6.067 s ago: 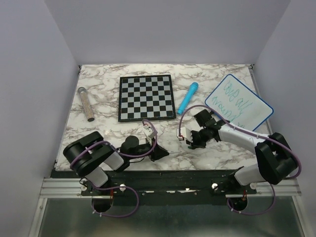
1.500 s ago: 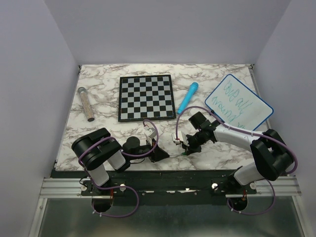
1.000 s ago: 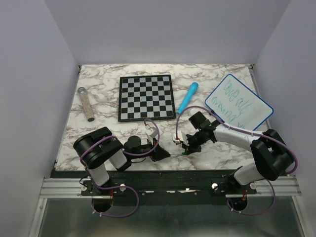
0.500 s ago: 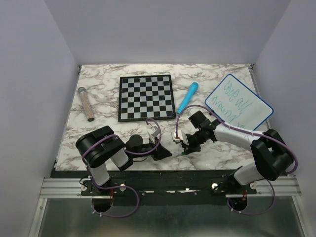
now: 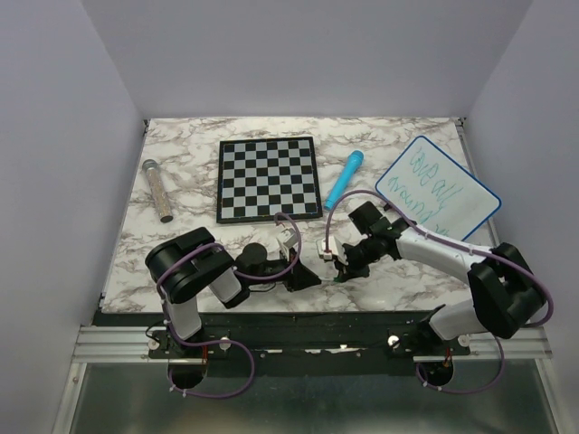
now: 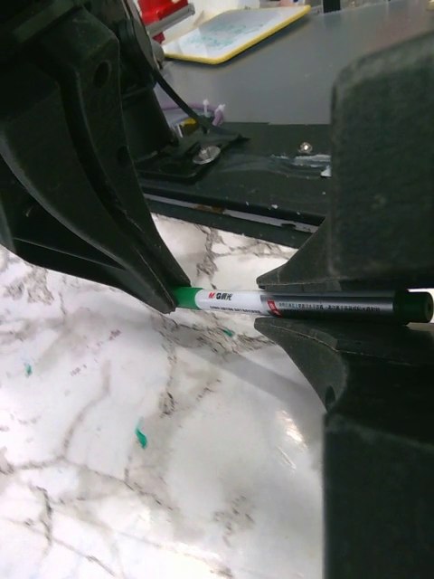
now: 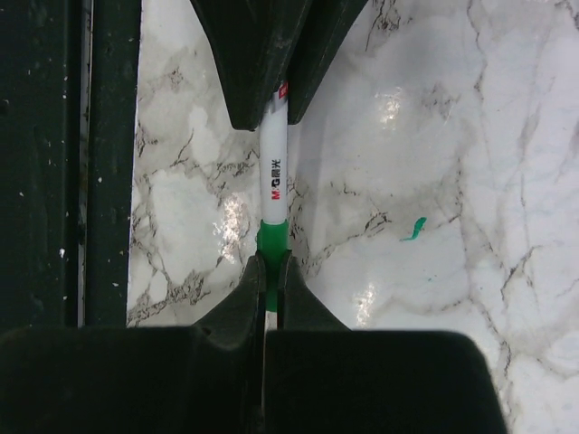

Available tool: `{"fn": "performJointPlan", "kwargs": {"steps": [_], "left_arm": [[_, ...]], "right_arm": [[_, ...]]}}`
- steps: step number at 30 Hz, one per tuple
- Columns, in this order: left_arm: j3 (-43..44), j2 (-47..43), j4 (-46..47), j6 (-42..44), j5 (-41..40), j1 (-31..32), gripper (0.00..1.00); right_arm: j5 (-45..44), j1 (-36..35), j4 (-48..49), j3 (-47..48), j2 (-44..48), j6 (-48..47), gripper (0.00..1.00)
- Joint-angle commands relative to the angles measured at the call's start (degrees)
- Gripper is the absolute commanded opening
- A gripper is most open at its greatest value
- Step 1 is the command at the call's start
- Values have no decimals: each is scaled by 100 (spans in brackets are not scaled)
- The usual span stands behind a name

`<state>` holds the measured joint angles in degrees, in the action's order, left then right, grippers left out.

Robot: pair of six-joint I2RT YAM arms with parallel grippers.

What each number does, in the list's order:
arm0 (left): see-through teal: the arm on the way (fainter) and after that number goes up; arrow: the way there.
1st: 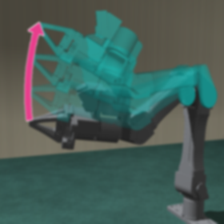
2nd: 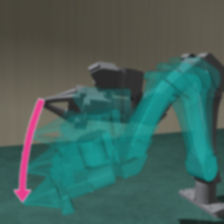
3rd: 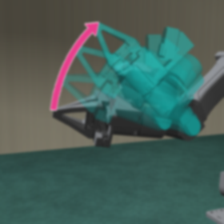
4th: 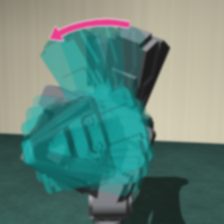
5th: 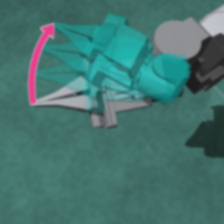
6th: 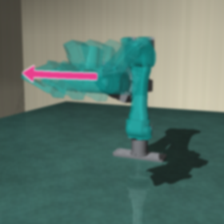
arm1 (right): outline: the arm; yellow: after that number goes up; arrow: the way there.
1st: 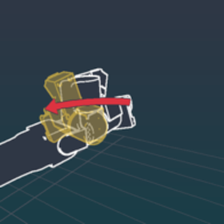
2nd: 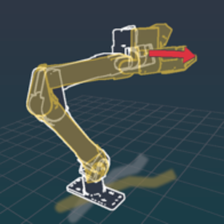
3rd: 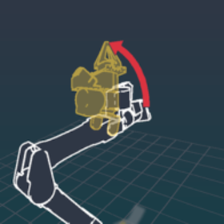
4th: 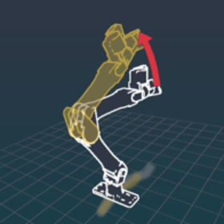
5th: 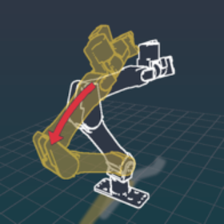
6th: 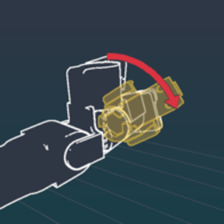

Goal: Write a sentence on the whiteboard
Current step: Insert the whiteboard marker without the cap into the pen cap.

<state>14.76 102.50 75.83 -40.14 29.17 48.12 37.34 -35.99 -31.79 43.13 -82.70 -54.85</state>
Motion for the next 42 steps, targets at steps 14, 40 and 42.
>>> {"fn": "performJointPlan", "kwargs": {"steps": [14,40,42], "left_arm": [[519,148,2067,-91,177,31,0],[70,-450,1945,261,195,-13,0],[88,-546,1804,296,203,-22,0]], "right_arm": [[467,-40,-231,520,439,299,25],[397,22,-1400,907,-634,-290,51],[397,30,-1400,907,-651,-254,44]]}}
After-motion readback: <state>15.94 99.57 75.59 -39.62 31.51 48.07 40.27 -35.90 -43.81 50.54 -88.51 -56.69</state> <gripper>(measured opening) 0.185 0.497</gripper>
